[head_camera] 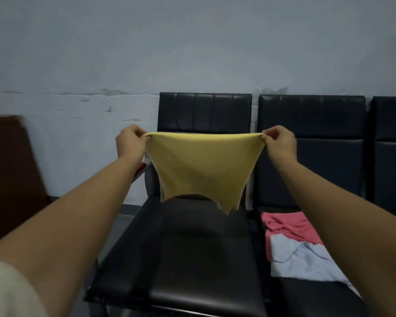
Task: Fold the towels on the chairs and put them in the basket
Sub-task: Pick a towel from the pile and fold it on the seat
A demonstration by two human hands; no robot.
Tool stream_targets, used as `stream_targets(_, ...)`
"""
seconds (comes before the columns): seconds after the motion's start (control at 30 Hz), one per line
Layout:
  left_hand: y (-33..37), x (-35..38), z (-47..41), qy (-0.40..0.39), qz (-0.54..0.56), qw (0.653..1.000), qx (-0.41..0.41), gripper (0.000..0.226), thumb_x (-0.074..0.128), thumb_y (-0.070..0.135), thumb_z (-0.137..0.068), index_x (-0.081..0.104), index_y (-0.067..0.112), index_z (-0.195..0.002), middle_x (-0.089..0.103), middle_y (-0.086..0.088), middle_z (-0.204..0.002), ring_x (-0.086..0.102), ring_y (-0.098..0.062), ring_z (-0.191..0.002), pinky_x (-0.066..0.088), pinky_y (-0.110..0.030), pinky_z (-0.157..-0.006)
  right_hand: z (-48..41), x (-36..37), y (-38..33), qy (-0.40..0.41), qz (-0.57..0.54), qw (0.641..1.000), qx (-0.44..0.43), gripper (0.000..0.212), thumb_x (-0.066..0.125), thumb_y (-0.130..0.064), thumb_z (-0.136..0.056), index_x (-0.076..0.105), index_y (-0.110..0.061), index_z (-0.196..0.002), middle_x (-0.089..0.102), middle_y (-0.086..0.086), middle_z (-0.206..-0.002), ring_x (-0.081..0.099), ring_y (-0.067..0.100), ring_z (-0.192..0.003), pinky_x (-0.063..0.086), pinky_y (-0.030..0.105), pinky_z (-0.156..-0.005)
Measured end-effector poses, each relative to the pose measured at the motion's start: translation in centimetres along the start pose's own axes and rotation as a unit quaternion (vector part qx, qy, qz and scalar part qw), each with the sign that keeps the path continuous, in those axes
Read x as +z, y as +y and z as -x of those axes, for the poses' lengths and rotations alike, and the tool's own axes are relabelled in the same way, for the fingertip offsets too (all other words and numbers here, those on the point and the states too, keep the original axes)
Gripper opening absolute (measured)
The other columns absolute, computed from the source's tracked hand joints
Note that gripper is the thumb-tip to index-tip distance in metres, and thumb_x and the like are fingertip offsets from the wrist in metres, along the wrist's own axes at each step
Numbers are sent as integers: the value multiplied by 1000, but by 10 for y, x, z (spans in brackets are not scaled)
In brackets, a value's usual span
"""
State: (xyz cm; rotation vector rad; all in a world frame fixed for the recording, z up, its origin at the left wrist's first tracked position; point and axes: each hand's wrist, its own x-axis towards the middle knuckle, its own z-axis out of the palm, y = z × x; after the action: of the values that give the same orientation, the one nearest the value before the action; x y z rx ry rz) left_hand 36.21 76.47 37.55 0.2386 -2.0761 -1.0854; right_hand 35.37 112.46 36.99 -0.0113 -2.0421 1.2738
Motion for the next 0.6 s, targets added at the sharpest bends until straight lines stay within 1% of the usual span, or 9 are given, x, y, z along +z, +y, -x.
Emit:
stream_targets(0.1,-24,-4,24,-62,-19,998,-5,4,72,14,-90,69,12,-91,66,-4,-90,60,-21,-85,46,-27,-69,27,-3,30,-36,2,999,40,4,65,-14,-93,68,-15,-97,66,-3,-91,60,11,-87,50,30,-79)
stream_targets(0.17,-54,-8,49,-127,-38,991,-10,5,76,15,-86,71,14,-88,68,-4,-87,63,-22,-85,52,-31,-74,58,-4,56,-61,-13,996,71,6,66,-9,-91,65,-14,-88,65,0,-85,60,15,-84,49,33,-77)
stream_targets(0.27,-104,-14,99,-205,-71,975,-37,5,76,13,-86,72,16,-86,70,-4,-85,65,-22,-84,49,-32,-74,110,-2,98,-115,-36,985,122,15,65,0,-89,62,-11,-80,61,6,-74,58,21,-77,47,31,-69)
stream_targets(0.3,-120,-17,118,-214,-78,973,-46,6,76,11,-86,72,15,-86,70,-4,-83,66,-23,-84,47,-31,-72,130,-1,109,-135,-32,981,137,15,65,2,-88,62,-10,-79,61,7,-73,57,21,-75,46,30,-65)
stream_targets(0.37,-145,-18,153,-226,-79,968,-74,9,75,7,-86,71,14,-83,69,-6,-79,66,-27,-82,46,-31,-70,160,1,129,-150,-29,976,157,16,65,4,-87,62,-9,-78,61,8,-72,56,21,-75,45,29,-63)
stream_targets(0.43,-166,-20,182,-239,-62,964,-102,15,73,4,-86,68,16,-78,69,-6,-77,64,-26,-80,49,-36,-74,186,1,143,-159,-25,971,177,17,63,5,-86,62,-9,-78,62,8,-73,56,21,-75,44,28,-63)
stream_targets(0.5,-185,-23,204,-244,-59,961,-116,21,72,5,-87,66,21,-74,68,-4,-77,63,-25,-79,50,-37,-76,207,0,152,-166,-24,966,197,15,61,4,-86,61,-8,-79,60,7,-73,54,21,-75,41,29,-61)
stream_targets(0.53,-191,-27,211,-254,-65,958,-117,20,71,8,-88,66,22,-75,67,-3,-78,64,-26,-81,49,-37,-76,214,0,156,-169,-24,963,209,12,61,3,-86,62,-7,-79,59,7,-74,53,21,-76,40,29,-62)
stream_targets(0.6,-194,-35,218,-270,-57,953,-125,9,67,11,-92,68,17,-86,65,0,-86,62,-22,-86,47,-34,-77,225,-1,157,-182,-25,954,235,9,61,3,-86,62,-4,-81,58,9,-75,51,22,-78,38,30,-63)
